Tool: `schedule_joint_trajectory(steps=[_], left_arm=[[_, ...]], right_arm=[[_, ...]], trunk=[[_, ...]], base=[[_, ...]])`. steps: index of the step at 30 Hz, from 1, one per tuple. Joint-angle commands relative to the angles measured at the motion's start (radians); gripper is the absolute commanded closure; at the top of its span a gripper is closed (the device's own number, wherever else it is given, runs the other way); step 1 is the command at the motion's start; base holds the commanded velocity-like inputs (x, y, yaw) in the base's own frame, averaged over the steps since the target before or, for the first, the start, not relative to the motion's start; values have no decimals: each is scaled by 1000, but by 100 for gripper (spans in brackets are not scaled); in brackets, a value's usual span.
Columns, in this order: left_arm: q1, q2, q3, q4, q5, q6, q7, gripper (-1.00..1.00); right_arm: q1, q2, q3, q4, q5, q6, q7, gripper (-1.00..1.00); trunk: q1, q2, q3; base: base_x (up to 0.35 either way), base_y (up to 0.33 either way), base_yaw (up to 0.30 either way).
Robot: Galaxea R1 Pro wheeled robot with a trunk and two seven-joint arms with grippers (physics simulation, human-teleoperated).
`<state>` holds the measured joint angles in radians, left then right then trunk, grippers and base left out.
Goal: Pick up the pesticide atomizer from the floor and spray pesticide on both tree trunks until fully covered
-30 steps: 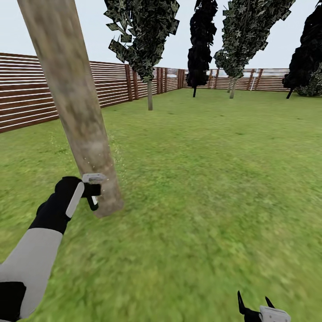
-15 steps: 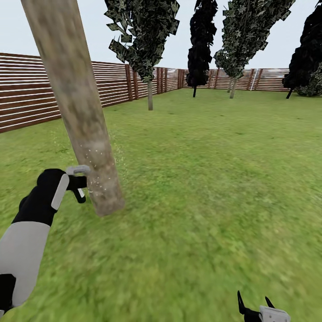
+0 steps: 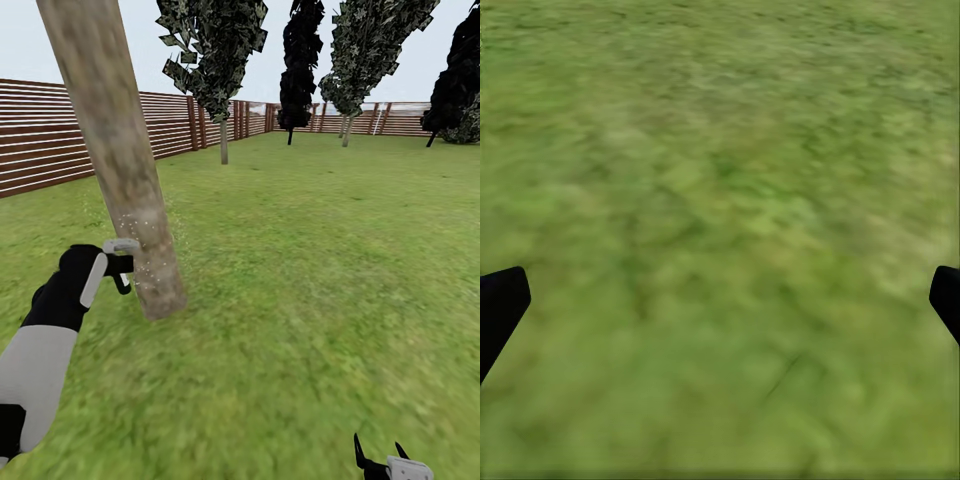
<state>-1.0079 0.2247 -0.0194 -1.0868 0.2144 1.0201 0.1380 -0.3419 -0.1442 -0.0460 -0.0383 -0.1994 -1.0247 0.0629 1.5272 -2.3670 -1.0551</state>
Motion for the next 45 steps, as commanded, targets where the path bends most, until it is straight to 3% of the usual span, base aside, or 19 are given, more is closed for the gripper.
schedule_joint_trajectory(steps=[1,3,16,27,34,45], left_arm=[[2,1,-13,0,-5,0,0,100],[6,9,-30,-1,-7,0,0,100],[14,7,-31,-1,-10,0,0,100],[14,9,-18,23,-9,-2,7,100],[14,1,-17,42,1,0,57,100],[14,-1,-16,36,2,0,57,100]], right_arm=[[0,0,0,0,0,0,0,-100],[0,0,0,0,0,0,0,-100],[0,2,0,0,0,0,0,-100],[0,2,0,0,0,0,0,-100],[0,2,1,0,0,0,0,-100],[0,0,0,-2,0,1,0,-100]], trunk=[[0,0,0],[0,0,0],[0,0,0],[0,0,0],[0,0,0],[0,0,0]], base=[[0,0,0],[0,0,0],[0,-204,7],[97,-264,266],[181,-237,270],[25,-268,20]])
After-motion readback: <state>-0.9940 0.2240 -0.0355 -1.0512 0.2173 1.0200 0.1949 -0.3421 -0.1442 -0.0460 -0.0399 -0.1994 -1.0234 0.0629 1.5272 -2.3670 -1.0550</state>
